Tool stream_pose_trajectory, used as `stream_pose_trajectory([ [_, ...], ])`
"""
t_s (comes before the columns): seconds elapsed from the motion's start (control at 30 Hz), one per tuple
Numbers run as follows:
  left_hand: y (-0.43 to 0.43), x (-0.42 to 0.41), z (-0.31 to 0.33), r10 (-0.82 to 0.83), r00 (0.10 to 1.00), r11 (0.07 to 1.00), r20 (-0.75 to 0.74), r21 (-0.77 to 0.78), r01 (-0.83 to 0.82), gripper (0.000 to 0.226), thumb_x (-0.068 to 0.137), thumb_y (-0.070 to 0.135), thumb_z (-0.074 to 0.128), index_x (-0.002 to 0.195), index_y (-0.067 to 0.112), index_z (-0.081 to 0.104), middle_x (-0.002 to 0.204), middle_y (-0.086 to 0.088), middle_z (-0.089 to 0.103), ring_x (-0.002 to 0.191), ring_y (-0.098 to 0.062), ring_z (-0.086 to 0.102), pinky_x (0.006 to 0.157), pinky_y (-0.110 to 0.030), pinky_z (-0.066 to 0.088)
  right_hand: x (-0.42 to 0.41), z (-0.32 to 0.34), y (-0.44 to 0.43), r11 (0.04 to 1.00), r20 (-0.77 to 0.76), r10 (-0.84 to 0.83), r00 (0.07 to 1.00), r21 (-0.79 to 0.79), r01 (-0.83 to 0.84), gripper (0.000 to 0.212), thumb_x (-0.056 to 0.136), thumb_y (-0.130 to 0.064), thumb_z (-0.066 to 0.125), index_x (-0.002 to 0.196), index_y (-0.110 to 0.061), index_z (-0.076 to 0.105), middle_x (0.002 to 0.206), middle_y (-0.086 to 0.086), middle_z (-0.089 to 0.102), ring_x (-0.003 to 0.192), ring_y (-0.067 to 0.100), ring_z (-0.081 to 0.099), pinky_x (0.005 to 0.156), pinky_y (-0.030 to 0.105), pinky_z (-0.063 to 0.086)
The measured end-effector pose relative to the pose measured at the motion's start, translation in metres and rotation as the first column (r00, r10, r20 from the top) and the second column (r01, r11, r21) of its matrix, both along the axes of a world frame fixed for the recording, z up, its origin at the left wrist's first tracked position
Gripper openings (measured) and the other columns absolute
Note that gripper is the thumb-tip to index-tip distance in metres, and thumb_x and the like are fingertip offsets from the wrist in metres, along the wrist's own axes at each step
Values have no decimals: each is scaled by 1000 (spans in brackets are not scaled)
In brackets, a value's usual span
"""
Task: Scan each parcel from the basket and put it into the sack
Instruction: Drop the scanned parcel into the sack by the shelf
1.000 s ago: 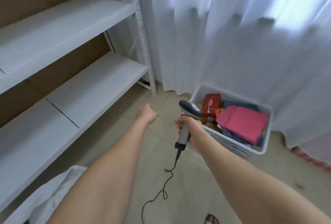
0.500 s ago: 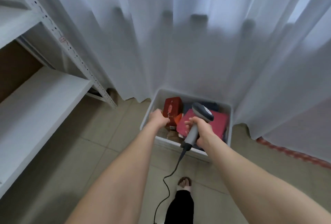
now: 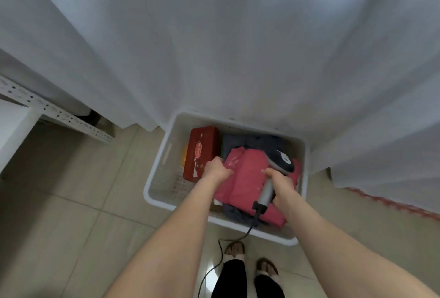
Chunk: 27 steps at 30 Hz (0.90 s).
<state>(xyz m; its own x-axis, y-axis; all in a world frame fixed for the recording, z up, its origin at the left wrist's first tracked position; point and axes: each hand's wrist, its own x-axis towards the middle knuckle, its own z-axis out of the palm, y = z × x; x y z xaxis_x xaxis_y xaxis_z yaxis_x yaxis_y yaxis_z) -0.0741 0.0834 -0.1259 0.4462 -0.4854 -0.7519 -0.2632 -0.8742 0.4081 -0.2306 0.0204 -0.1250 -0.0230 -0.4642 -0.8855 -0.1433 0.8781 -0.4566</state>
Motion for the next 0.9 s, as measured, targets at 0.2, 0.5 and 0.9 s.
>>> stream_pose_trajectory([
  [0.2,-30,-31,-100,17,991,999,-134,49,-11,75,82,23,74,142,2,34,142,-15,44,130,-27,45,104,-29,36,-39,-101,-35,998,-152,30,988,-42,-37,29,81,-7,70,109,-6,60,86,8,61,85,26,57,81,37,48],
  [0.5,-40,-52,-180,205,965,977,-164,89,-193,99,73,39,77,148,5,22,149,-13,35,135,-31,37,112,-39,31,-63,-174,-53,998,-73,60,996,-19,-61,41,80,-3,65,120,-5,59,92,10,62,83,24,58,87,41,51],
  [0.9,-34,8,-6,419,878,859,-231,-214,-466,51,73,9,72,121,8,57,112,-12,63,94,-28,61,88,-40,52,-18,-21,-66,992,106,114,988,-70,-107,45,77,-10,75,119,-4,62,101,9,66,86,23,61,76,34,51],
])
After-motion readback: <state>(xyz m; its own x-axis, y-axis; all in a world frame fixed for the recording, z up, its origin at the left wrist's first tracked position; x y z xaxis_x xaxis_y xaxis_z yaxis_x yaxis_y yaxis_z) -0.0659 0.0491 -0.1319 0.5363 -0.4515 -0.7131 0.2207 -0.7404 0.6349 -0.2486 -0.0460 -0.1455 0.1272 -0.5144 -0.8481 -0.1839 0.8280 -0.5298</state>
